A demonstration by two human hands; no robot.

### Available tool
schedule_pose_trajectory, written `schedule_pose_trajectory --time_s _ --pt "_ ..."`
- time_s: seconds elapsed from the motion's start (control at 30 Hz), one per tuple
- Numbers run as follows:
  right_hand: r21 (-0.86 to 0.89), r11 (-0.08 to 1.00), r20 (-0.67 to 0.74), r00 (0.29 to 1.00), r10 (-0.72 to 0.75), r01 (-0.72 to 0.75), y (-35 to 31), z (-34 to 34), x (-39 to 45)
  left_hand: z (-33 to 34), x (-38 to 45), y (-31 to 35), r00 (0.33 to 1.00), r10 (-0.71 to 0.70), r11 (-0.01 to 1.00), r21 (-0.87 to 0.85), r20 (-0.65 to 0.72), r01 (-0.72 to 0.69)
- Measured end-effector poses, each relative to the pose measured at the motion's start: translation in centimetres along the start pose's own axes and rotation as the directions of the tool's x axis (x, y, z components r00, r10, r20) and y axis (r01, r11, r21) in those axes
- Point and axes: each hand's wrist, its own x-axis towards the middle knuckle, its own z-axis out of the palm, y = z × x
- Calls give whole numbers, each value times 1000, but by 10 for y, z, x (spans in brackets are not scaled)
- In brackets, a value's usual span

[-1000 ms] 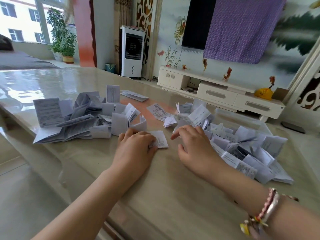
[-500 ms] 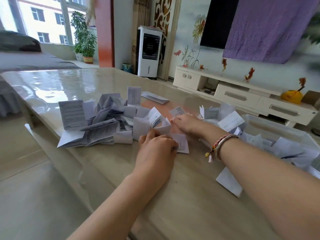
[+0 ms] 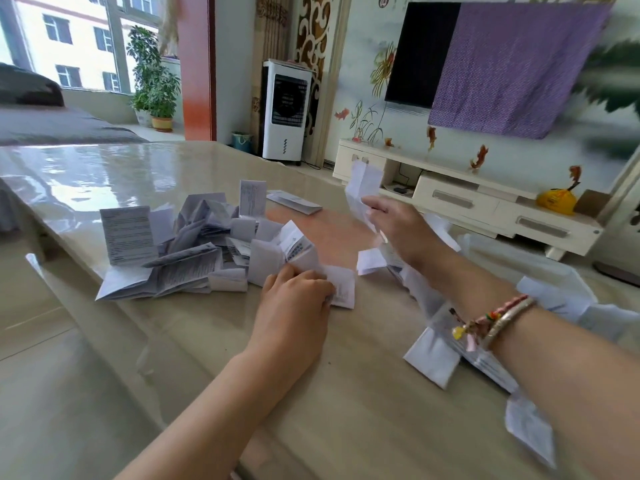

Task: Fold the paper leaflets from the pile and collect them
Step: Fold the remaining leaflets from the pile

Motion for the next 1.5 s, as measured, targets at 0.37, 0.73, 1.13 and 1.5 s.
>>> schedule_pose_trajectory --time_s 0.37,0.73,1.13,1.5 --pt "268 960 42 994 -102 87 24 -32 -119 -7 -25 12 998 -59 955 -288 33 66" --pt "186 982 161 987 9 -40 45 -27 -149 -10 -35 18 991 7 913 -406 137 50" --pt "73 995 153 987 55 -67 49 -19 -141 -4 -32 32 990 -58 909 -402 126 104" --pt "-360 928 118 991 -62 101 55 -14 -141 -3 -40 40 993 1 989 -144 122 17"
